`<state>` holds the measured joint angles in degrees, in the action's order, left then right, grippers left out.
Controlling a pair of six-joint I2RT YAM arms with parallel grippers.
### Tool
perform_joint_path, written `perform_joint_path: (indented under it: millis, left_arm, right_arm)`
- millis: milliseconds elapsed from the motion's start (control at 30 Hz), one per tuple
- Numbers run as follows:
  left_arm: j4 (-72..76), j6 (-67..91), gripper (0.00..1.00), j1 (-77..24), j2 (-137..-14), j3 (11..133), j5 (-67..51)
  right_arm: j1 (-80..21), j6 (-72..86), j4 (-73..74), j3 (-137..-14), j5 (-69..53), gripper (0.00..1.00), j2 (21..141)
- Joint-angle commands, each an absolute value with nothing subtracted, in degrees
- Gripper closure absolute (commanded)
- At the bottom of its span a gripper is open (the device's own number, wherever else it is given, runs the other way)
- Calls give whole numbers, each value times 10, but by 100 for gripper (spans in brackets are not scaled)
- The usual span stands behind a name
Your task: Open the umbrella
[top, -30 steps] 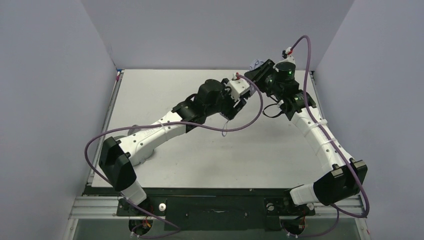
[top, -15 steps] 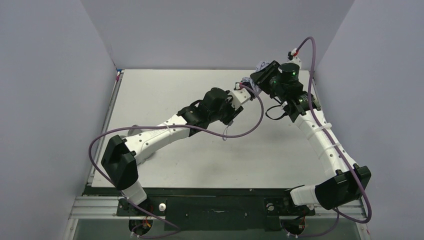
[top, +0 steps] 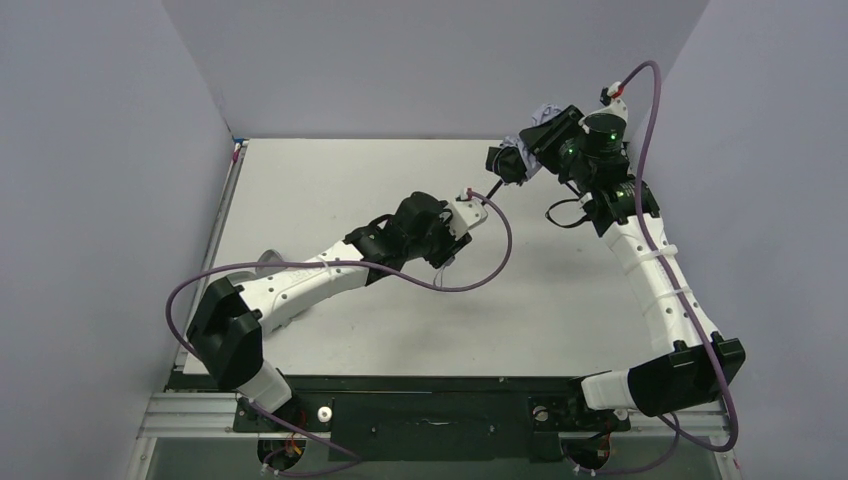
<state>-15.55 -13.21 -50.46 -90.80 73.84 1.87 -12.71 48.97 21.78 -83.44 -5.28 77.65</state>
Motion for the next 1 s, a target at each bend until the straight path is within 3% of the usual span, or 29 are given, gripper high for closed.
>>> perform_joint_path:
  millis: [0, 200, 467, 633, 800, 967]
  left_arm:
    - [-229, -143, 58, -495, -902, 702, 11]
    - [-242, -150, 55, -493, -914, 723, 25]
    - [-231, -159, 44, -495, -940, 788, 38]
    - [-238, -167, 50, -496, -964, 801, 42]
    - [-249, -191, 64, -494, -936, 745, 36]
    - [-281, -187, 63, -479, -928, 695, 28]
  right_arm:
    - [-105, 508, 103, -895, -50, 100, 761]
    - [-106, 520, 103, -871, -70, 100, 750]
    - [-123, 543, 115, -834, -82, 100, 736]
    - [-127, 541, 117, -830, -76, 100, 730]
    - [-110, 529, 118, -848, -67, 100, 732]
    - [-82, 533, 113, -872, -74, 100, 743]
